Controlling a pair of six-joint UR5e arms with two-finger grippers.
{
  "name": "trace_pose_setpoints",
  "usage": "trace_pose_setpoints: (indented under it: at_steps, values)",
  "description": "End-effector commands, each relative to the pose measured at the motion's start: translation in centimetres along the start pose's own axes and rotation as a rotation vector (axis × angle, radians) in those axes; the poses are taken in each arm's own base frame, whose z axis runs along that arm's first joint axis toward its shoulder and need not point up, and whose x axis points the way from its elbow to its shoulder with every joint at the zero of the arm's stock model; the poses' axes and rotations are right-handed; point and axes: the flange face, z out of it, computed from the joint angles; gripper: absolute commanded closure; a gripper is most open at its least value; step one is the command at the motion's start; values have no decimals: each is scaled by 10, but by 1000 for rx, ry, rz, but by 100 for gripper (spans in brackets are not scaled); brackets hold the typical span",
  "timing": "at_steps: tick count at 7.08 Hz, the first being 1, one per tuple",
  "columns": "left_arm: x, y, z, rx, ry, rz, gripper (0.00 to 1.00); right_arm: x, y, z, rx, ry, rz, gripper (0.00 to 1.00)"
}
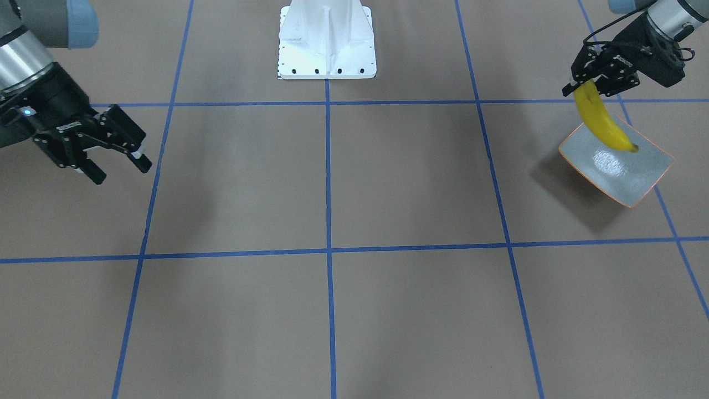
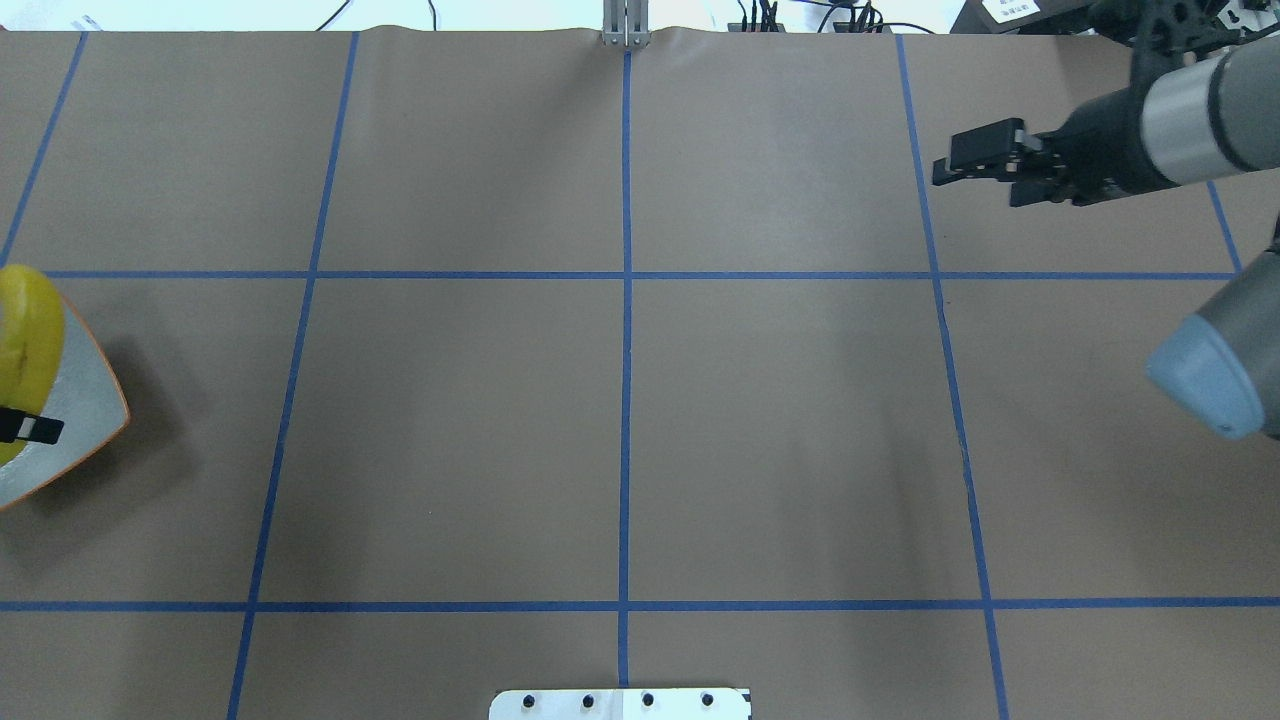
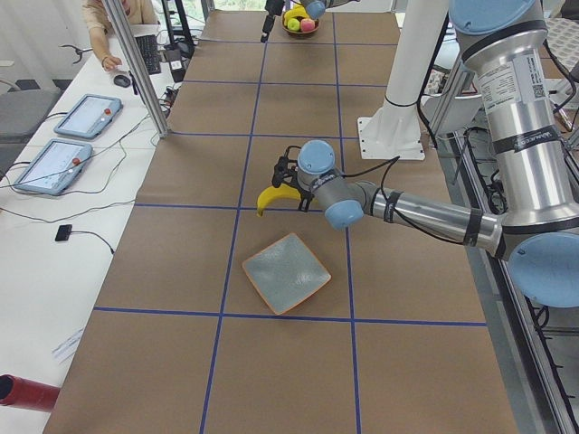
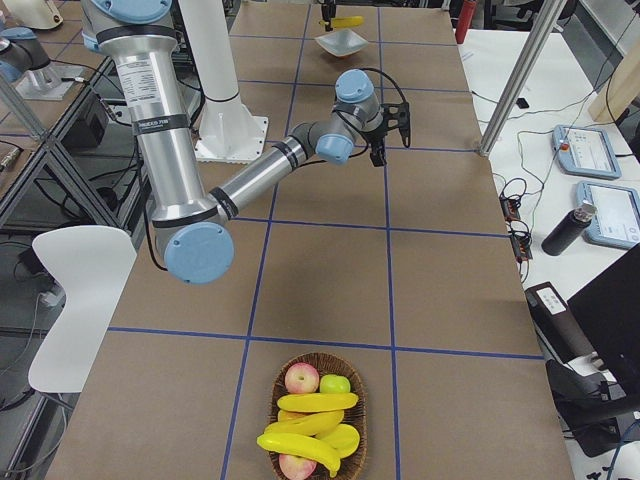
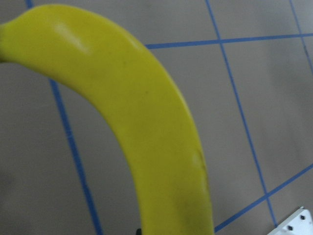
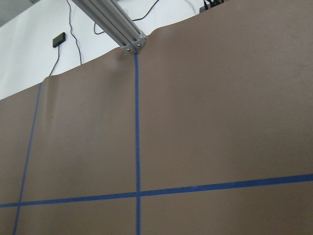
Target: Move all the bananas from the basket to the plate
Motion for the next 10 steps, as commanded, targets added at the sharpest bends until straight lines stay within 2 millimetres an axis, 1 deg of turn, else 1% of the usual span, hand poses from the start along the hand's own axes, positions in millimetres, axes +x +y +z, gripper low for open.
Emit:
trace_pose_setpoints:
  at_steps: [1, 2, 3, 4, 5, 6, 7, 8, 9, 10]
  values:
    - [-74, 23, 32, -41, -147, 30, 100, 95, -9, -34, -42, 55, -103, 0]
    - [-98, 27, 45, -53, -202, 43, 100, 135, -9, -43, -51, 89, -165, 0]
    - [-117, 27, 54, -56, -252, 57, 100, 165, -13, -50, -80, 85, -194, 0]
    - [-128, 30, 59, -73, -265, 86, 77, 197, -10, -58, -97, 92, -231, 0]
    - [-134, 32, 58, -73, -283, 130, 48, 218, -3, -62, -108, 110, -270, 0]
    - [-140, 30, 57, -47, -352, 170, 38, 242, 2, -62, -122, 127, -296, 0]
    - [-143, 27, 55, -37, -381, 210, 27, 267, 3, -64, -130, 145, -325, 0]
    - [-142, 25, 52, -38, -379, 259, 22, 283, 2, -68, -135, 146, -343, 0]
    - [-136, 21, 47, -28, -366, 295, 0, 294, 1, -72, -138, 145, -349, 0]
    - [-128, 5, 22, 22, -334, 277, 0, 312, 8, -71, -153, 153, -361, 0]
